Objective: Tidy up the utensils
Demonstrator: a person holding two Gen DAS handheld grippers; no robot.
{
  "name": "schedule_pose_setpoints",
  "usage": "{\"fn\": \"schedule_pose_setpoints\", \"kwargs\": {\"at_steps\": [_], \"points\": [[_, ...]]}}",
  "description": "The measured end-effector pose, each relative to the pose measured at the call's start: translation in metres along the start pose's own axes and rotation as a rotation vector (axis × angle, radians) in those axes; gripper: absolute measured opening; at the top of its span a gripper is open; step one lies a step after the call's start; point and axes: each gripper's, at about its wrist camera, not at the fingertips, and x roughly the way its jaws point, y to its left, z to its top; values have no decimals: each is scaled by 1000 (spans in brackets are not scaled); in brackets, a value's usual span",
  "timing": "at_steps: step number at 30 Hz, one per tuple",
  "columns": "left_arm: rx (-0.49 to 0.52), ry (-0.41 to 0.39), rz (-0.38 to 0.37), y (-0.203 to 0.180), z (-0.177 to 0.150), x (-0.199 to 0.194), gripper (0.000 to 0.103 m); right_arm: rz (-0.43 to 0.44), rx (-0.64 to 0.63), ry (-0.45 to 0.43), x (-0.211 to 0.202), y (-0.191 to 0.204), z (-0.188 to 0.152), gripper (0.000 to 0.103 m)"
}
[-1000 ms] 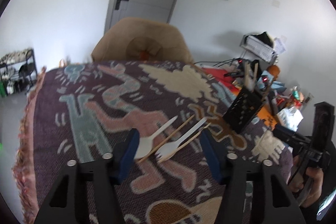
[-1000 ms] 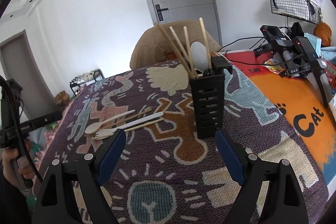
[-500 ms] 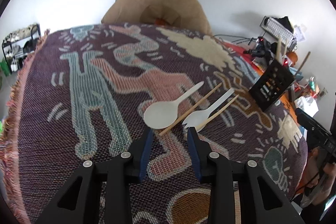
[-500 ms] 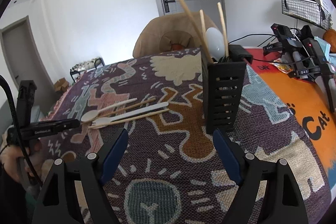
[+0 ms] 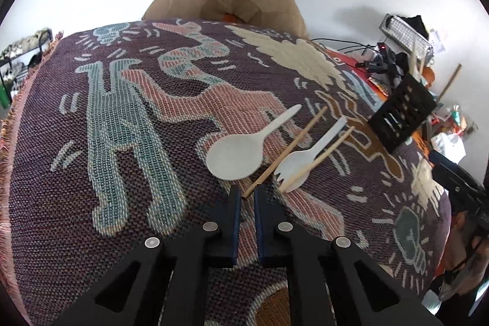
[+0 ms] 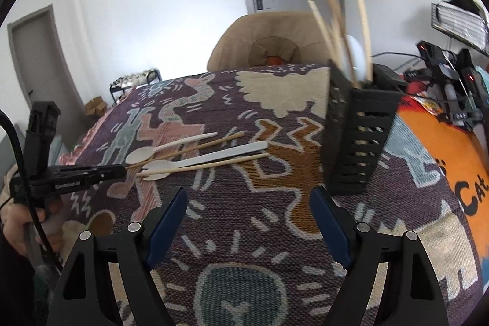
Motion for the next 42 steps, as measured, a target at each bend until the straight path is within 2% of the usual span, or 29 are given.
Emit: {"fn": "schedule_pose_setpoints", "kwargs": {"at_steps": [2,8,17,21,25,27,33,35,38,42], "points": [[5,-14,-10,-2,-3,-7,7,8,-40,10,4,11,4,75],[-5,-80,-30,-1,-5,-39,6,45,-183,46,22,48,17,64],[-50,-235,-35,11,-3,-96,5,85,-425,121,56,109,25,51],[-73,-322,-36,19,-3,-125,4,73,-531,160,71,132,24,47],[-92,-371,-26,28,-2,-145,4,63,-615,198,87,148,22,47],[-99,-390,-21,32,-3,-153,3,58,-636,218,94,152,20,46],[-115,-434,-9,41,-6,-173,3,35,-693,261,114,166,15,34],[-117,-442,-8,43,-7,-177,3,47,-701,280,118,168,15,19],[-119,-452,-9,45,-7,-182,3,53,-700,253,109,169,19,15],[-112,-463,-11,43,-8,-187,3,90,-616,180,80,157,40,12]]}}
